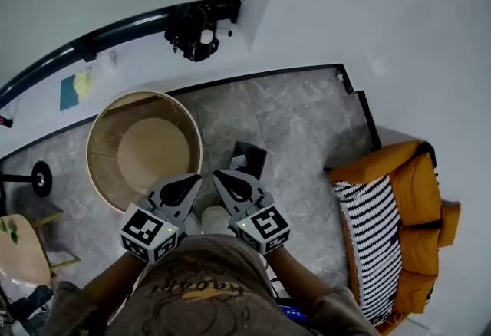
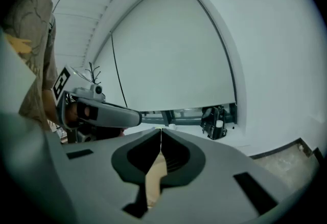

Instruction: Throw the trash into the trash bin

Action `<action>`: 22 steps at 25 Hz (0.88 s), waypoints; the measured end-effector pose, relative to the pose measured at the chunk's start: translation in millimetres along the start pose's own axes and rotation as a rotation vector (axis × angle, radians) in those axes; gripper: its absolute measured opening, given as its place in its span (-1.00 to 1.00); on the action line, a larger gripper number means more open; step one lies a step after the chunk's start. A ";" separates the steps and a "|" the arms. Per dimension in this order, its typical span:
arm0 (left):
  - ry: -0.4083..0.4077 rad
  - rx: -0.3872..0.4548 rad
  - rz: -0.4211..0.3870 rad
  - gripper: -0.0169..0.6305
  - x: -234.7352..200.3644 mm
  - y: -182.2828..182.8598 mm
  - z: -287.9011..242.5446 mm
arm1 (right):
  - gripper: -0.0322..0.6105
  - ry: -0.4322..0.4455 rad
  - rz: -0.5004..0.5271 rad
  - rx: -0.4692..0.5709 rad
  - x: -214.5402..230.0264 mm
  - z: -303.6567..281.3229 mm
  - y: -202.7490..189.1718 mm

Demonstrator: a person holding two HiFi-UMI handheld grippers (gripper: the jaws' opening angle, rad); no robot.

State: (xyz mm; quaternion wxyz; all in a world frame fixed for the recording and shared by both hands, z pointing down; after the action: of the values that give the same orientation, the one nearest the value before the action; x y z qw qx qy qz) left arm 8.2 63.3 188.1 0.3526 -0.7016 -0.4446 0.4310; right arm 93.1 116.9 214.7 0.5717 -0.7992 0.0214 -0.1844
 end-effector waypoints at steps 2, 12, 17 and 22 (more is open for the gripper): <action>0.023 0.046 -0.017 -0.89 -2.6 13.9 20.3 | -0.84 0.038 0.025 0.036 -18.1 1.6 19.7; 0.129 0.189 -0.124 -0.89 -18.6 40.2 84.8 | -0.84 0.151 0.046 0.174 -80.5 -3.6 73.6; 0.162 0.210 -0.104 -0.89 -28.3 40.4 99.1 | -0.84 0.151 0.059 0.201 -89.7 -6.4 84.1; 0.173 0.216 -0.098 -0.89 -32.2 37.2 103.2 | -0.84 0.133 0.105 0.203 -90.8 -7.1 87.6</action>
State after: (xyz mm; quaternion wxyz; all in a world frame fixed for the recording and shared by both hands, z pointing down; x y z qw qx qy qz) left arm -82.2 31.7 125.6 0.4834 -0.6717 -0.3974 0.3966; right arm 21.7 102.5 111.4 0.6558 -0.7210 0.0823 -0.2082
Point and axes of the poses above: the fingertips, and each gripper's own axes: z backward along the fingers, x to its right, y out of its top, the point moved 5 cm from there along z, backward along the fingers, and after that the axes turned 4 degrees about y, right-handed, at the moved point
